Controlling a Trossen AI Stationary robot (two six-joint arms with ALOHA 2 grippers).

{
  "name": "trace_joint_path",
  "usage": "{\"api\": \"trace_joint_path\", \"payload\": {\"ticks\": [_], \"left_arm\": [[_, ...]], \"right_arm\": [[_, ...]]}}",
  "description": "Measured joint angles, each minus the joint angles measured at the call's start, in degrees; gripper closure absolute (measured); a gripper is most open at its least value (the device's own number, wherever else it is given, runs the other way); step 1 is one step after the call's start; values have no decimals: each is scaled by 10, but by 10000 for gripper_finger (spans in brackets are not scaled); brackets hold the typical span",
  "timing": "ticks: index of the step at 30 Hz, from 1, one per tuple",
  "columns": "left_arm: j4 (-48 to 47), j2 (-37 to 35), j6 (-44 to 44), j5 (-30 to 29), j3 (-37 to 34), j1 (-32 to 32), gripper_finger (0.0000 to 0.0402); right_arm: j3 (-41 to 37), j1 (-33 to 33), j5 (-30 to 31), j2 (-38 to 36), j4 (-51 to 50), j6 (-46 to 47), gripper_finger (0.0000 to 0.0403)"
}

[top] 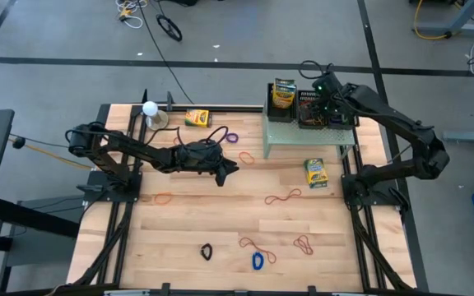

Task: Pick & Place Office Desk Supplies
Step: Put the bottom right orange rubber band into the middle black basket on the shelf, then put the red rubber band into the middle black basket on the shelf

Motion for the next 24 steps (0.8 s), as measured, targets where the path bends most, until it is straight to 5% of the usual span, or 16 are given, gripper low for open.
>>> {"api": "trace_joint_path", "payload": {"ticks": [7, 18, 24], "left_arm": [[0, 0, -13, 8, 0, 0, 268], [-4, 0, -36, 18, 0, 1, 268], [-12, -7, -41, 21, 0, 1, 267]], "right_arm": [[0, 0, 0, -3, 10, -3, 116], [1, -8, -47, -45, -3, 19, 138], [1, 13, -43, -53, -2, 5, 115]]}}
